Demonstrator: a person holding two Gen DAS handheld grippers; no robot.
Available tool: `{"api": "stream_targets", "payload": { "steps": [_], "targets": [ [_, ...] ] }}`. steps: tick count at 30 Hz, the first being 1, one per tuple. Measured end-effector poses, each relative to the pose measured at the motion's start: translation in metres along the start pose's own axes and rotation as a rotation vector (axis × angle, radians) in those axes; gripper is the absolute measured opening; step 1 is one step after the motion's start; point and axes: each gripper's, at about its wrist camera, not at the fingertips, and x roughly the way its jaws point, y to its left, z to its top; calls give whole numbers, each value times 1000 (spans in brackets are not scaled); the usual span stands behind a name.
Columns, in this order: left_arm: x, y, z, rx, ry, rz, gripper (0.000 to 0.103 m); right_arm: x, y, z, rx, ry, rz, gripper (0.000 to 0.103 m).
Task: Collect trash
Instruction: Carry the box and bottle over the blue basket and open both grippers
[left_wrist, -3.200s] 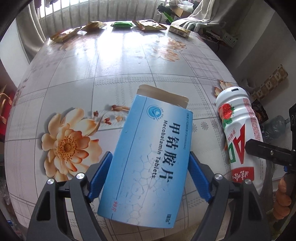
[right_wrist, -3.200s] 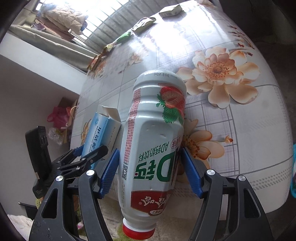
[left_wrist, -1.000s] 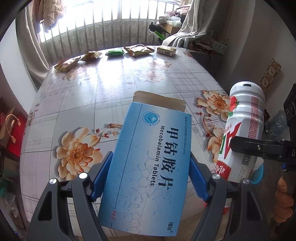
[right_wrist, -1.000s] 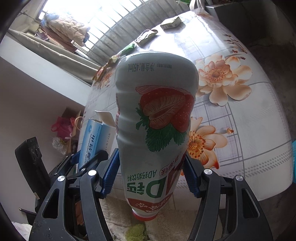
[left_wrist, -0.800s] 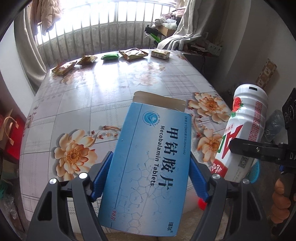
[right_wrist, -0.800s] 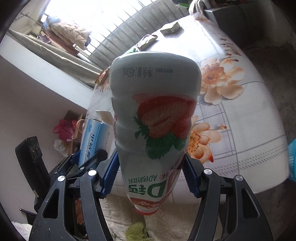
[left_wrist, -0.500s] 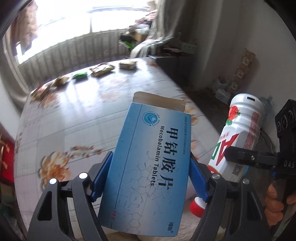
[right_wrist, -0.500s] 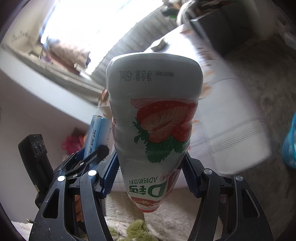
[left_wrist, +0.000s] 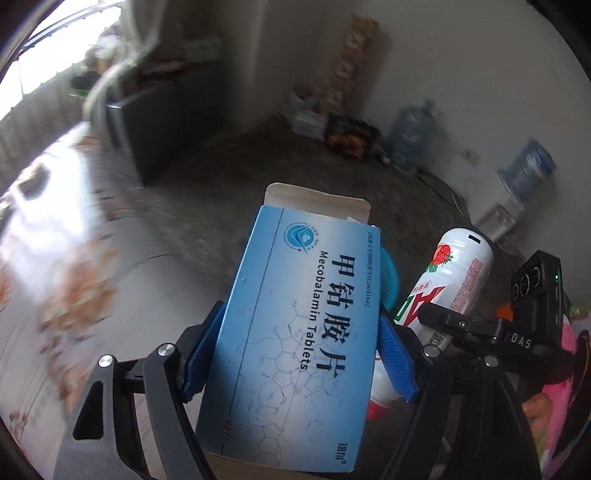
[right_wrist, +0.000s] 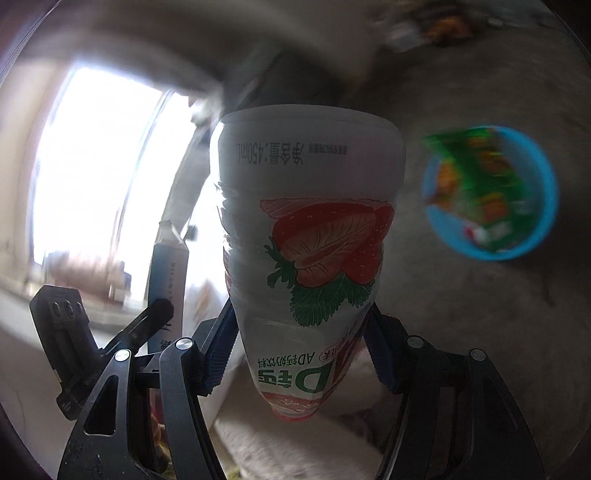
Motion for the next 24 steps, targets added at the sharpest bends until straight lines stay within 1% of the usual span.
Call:
{"api": "stream_targets", "payload": {
  "steps": [2,6,10,11,12,14,15,16,18,19,22,24],
  "targets": [
    [35,-23,20,28,56,-50,75,-4,-27,11,62,-29,-32,60],
    [102,-56,53,60,151,-85,75,0,-79,35,193,-60,-55,60],
    [167,-82,85,89,219,-99,76,16,-113,57,283,-75,-68,60],
    [179,-84,88,91,238,-103,78,21,-121,63,302,-74,-73,60],
    [194,-89,93,91,266,-107,84,27,-131,66,321,-69,-83,60],
    [216,-87,104,72,302,-87,85,43,-151,79,361,-51,-103,60],
    [220,-83,106,53,304,-81,85,51,-159,82,378,-42,-103,60],
    [220,-77,108,34,305,-91,85,56,-168,85,397,-35,-109,60],
    [213,-72,107,14,300,-115,85,68,-179,89,423,-19,-118,60],
    [207,-67,104,9,293,-113,85,74,-182,89,433,-10,-120,60],
    [182,-47,98,3,281,-88,85,86,-188,98,438,13,-122,60],
    [155,-31,95,4,261,-80,85,92,-189,101,437,26,-120,60]
  ]
}}
